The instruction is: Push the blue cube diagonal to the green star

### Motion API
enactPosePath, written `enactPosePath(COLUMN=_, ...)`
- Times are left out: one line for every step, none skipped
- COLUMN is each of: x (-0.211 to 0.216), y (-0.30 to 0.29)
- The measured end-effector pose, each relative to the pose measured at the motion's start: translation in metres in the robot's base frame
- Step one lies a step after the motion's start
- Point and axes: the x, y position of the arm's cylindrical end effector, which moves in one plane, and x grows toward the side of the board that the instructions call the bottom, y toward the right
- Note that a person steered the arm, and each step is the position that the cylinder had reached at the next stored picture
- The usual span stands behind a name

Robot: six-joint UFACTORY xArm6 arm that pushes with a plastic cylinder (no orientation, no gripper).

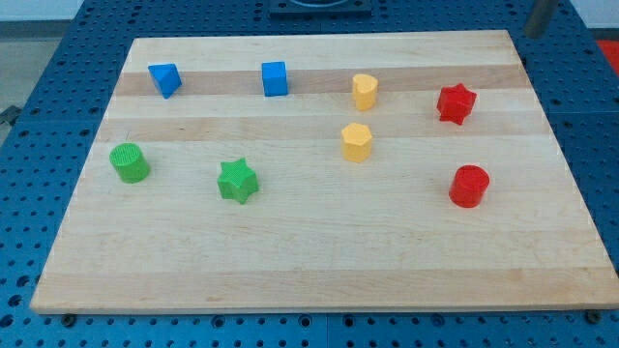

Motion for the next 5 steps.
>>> enactPosePath(x=-0.003, y=-0.063)
enactPosePath(x=-0.002, y=-0.149)
enactPosePath(x=-0.002, y=-0.241)
enactPosePath(x=0.003, y=-0.319)
enactPosePath(x=0.020, y=-0.328)
